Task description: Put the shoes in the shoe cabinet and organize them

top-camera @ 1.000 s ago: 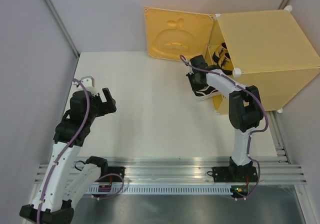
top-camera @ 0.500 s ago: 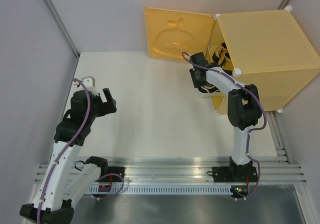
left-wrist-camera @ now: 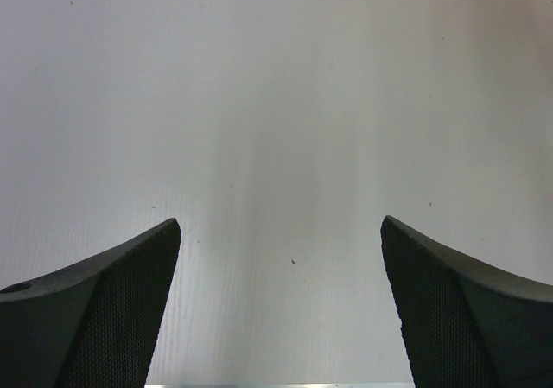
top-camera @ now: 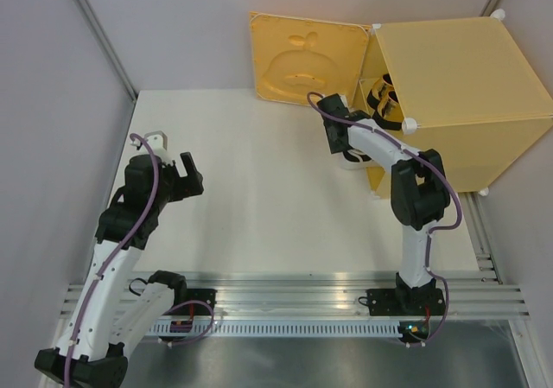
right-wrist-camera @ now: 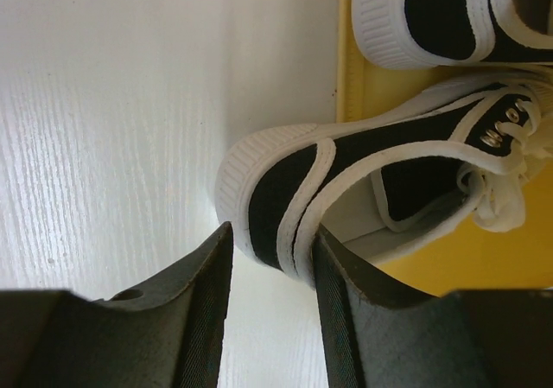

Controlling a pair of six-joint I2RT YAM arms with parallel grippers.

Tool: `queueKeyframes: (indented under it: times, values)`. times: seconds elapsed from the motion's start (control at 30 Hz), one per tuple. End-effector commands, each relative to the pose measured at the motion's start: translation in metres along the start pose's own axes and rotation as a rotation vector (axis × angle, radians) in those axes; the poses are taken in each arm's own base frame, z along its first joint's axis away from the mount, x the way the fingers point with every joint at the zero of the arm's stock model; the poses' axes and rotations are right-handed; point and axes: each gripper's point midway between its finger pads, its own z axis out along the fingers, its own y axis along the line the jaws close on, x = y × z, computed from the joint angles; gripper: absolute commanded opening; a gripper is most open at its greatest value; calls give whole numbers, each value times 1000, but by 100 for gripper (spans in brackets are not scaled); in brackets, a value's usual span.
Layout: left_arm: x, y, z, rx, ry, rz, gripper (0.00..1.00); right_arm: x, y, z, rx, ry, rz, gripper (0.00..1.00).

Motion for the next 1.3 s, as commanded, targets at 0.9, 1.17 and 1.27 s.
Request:
queueKeyframes:
  times: [0.9,1.17,1.27]
  values:
    - [1,2,-2,4,-2,33,100,-21,-87,-3,388,-31,-125,1]
    - [-1,2,-6,6,-11,30,100,-8,-106,14,442,19,-141,1]
    - [0,2,-6,6,-8,31,100,-3,-109,18,455,29,-153,1]
